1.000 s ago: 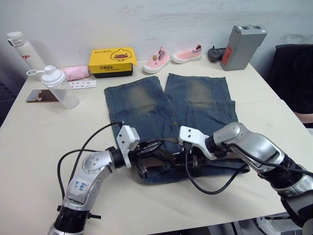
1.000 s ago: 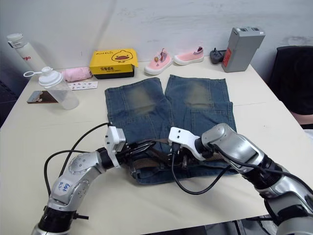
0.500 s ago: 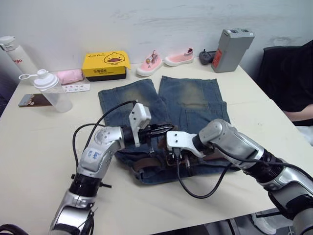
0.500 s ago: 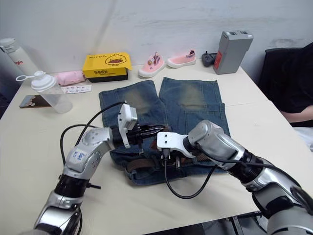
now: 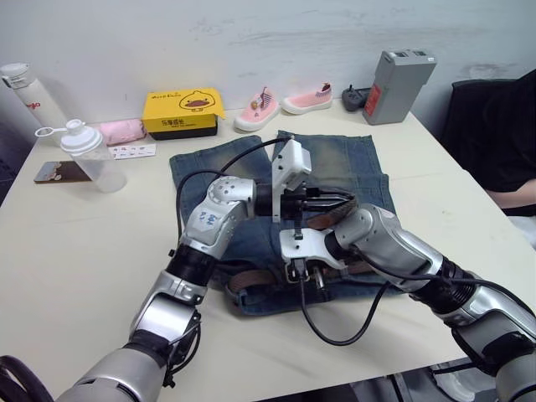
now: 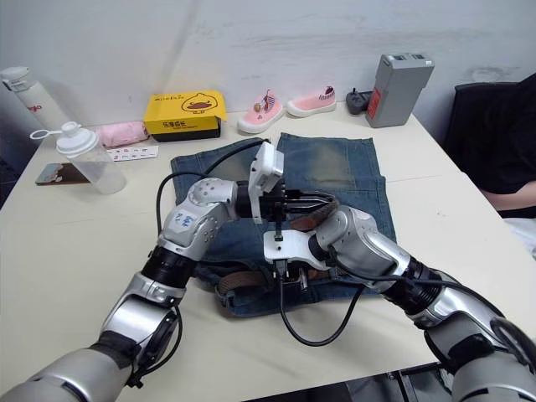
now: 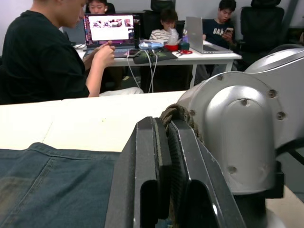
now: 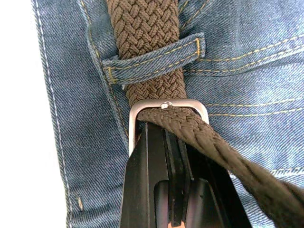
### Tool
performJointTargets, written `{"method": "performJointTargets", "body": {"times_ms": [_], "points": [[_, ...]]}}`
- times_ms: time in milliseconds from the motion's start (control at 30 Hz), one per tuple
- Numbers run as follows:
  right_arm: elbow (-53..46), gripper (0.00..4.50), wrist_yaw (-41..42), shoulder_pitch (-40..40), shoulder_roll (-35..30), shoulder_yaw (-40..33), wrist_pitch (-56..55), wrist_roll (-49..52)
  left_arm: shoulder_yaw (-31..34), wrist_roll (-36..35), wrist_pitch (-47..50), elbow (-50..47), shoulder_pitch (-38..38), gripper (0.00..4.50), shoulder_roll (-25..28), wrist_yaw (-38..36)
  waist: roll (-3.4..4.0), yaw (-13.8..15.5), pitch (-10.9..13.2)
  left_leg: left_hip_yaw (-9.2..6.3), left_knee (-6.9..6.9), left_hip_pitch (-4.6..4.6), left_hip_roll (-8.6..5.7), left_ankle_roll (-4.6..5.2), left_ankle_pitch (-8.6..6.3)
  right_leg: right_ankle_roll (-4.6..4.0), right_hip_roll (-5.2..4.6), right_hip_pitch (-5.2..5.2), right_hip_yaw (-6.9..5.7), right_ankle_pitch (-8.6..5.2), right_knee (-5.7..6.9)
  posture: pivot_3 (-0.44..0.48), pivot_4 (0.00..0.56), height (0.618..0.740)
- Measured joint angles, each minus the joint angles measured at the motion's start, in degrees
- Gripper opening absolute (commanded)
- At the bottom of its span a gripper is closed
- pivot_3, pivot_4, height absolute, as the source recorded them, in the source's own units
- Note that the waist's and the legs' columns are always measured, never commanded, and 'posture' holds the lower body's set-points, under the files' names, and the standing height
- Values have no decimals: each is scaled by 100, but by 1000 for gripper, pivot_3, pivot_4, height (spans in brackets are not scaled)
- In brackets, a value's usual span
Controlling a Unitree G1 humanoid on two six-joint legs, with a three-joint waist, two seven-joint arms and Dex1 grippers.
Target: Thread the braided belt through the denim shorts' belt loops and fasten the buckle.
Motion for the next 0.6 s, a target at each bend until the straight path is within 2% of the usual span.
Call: {"method": "performJointTargets", "body": {"times_ms": [600], "points": [[-91, 53, 404, 75, -44, -39, -93, -536, 97, 414, -696, 1861, -931, 69, -891, -214, -8, 145, 3, -7, 16, -3, -16, 7, -2, 14, -16, 1, -4, 8, -16, 0, 150, 739]]}}
